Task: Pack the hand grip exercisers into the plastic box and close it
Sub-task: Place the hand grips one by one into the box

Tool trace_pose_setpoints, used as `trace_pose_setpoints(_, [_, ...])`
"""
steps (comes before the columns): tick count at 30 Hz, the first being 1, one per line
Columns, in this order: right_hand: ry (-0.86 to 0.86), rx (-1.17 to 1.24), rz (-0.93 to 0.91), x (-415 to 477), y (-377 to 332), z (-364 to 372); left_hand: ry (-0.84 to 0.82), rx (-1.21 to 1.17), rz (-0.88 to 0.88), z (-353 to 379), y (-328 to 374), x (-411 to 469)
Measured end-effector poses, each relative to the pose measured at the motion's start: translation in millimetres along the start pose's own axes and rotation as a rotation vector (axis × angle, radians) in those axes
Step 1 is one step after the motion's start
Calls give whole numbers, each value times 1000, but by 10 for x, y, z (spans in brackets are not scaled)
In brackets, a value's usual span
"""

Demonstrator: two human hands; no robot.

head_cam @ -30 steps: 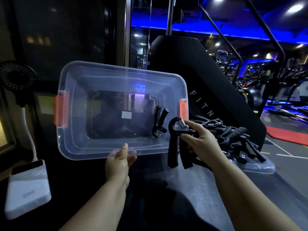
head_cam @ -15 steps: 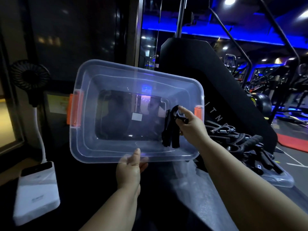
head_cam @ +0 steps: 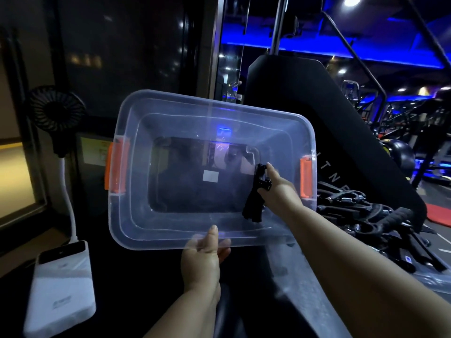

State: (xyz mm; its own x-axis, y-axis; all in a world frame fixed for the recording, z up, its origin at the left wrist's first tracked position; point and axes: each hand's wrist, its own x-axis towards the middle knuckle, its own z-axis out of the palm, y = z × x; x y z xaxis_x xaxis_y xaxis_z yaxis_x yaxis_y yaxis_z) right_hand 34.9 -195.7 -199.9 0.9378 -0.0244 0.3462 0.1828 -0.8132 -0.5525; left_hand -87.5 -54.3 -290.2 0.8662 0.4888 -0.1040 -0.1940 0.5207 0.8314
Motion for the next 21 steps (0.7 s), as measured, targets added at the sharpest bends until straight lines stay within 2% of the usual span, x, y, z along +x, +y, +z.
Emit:
trace_pose_setpoints(6, [-56, -247, -38, 196, -94, 33, 2, 26, 18, 14, 38, -51])
trace_pose_setpoints(21, [49, -416, -92, 327, -61, 83, -13, -4, 23, 28, 52, -55])
